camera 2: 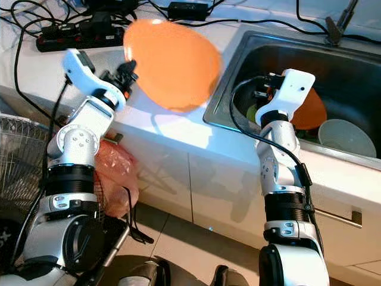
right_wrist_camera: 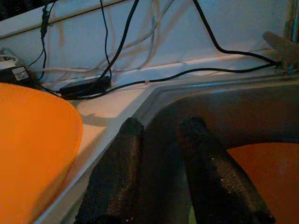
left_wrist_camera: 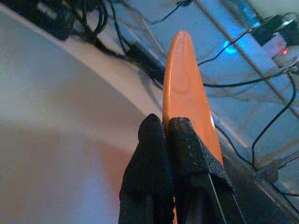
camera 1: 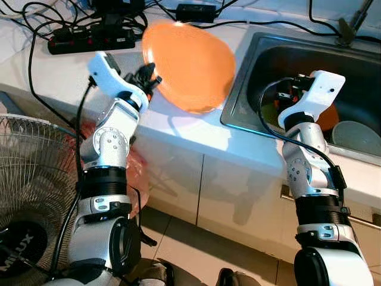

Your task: Kitchen organization

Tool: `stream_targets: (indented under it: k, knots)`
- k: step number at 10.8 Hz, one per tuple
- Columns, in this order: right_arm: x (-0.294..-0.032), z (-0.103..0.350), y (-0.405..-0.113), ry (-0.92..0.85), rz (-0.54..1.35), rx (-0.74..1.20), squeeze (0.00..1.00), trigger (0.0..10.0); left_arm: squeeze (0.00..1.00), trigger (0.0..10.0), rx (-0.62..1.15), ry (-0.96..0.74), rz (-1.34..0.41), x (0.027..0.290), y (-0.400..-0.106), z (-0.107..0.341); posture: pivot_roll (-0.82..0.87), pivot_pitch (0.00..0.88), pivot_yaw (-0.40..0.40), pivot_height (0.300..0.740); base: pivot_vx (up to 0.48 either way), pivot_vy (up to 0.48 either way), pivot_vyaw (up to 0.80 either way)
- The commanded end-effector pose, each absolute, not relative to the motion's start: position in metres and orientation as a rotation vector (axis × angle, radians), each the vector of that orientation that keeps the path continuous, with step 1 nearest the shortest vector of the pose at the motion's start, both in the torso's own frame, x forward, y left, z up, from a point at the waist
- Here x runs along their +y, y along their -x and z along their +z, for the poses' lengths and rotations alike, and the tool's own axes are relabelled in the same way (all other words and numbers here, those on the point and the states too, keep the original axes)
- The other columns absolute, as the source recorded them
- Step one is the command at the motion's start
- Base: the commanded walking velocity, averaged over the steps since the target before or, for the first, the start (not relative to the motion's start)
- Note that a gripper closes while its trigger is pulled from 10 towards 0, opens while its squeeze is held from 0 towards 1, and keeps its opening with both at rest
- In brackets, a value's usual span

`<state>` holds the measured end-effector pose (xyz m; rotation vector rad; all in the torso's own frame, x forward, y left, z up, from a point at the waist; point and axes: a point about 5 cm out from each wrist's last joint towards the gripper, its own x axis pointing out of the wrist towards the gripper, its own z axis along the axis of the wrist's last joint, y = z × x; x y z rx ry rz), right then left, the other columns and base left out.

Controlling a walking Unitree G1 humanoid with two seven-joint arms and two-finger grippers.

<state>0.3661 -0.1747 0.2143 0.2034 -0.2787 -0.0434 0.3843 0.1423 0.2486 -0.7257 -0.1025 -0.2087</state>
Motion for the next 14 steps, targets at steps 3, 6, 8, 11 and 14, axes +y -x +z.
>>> stream_targets:
  k: [3,6,8,11,14]
  knots:
    - [-0.175,0.214,-0.367,-0.209,-0.046,-0.271,0.00,10.0,0.00,10.0,-0.227,0.713,-0.253,0.141,-0.379,0.266,0.00,0.138,0.047,0.740,0.000,0.000,0.00]
    - [-0.177,0.213,-0.366,-0.231,-0.049,-0.270,0.00,10.0,0.00,10.0,-0.401,0.800,-0.324,0.142,-0.371,0.290,-0.01,0.137,0.050,0.740,0.000,0.000,0.00]
    - [-0.176,0.213,-0.367,-0.256,-0.046,-0.269,0.00,10.0,0.00,10.0,-0.504,0.824,-0.408,0.139,-0.364,0.304,-0.01,0.136,0.050,0.740,0.000,0.000,0.00]
    - [-0.177,0.210,-0.367,-0.460,-0.017,-0.241,0.00,10.0,0.00,10.0,-0.473,0.755,-0.439,0.128,-0.363,0.297,-0.01,0.136,0.049,0.740,0.000,0.000,0.00]
    - [-0.167,0.216,-0.365,-0.765,0.167,-0.244,0.00,10.0,0.00,10.0,-0.450,0.735,-0.468,0.123,-0.362,0.293,-0.01,0.134,0.050,0.740,0.000,0.000,0.00]
